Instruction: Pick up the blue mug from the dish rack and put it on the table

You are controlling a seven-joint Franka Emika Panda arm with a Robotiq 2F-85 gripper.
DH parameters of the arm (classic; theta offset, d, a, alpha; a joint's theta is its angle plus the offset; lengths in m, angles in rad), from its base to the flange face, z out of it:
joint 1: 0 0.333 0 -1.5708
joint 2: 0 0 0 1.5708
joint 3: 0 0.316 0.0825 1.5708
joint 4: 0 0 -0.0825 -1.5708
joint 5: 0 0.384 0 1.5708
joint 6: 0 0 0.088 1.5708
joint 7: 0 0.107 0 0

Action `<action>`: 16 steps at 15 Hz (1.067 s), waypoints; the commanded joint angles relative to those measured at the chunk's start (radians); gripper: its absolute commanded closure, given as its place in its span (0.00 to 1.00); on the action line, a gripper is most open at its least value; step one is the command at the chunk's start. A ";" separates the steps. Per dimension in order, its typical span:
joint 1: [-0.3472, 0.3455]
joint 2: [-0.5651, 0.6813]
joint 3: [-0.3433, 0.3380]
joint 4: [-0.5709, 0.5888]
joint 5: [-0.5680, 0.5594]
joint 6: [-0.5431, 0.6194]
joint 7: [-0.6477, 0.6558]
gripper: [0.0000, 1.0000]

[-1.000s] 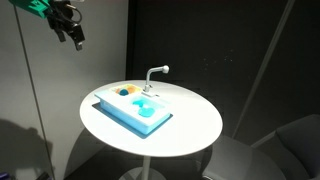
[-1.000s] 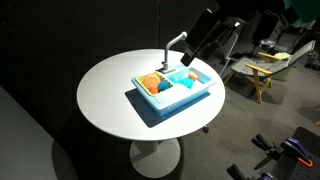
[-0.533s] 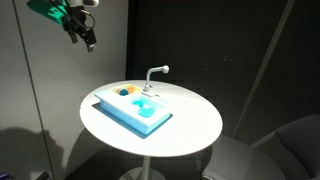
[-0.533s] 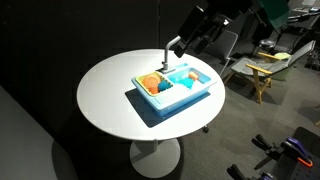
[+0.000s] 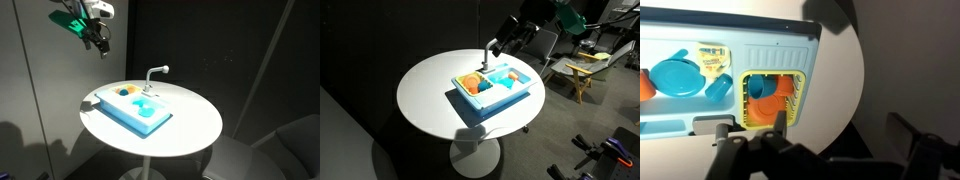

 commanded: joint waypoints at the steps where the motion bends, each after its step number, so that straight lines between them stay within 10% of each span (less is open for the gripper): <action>1: -0.017 0.064 -0.009 0.051 0.053 0.017 -0.080 0.00; 16: -0.082 0.193 0.008 0.114 0.386 0.050 -0.363 0.00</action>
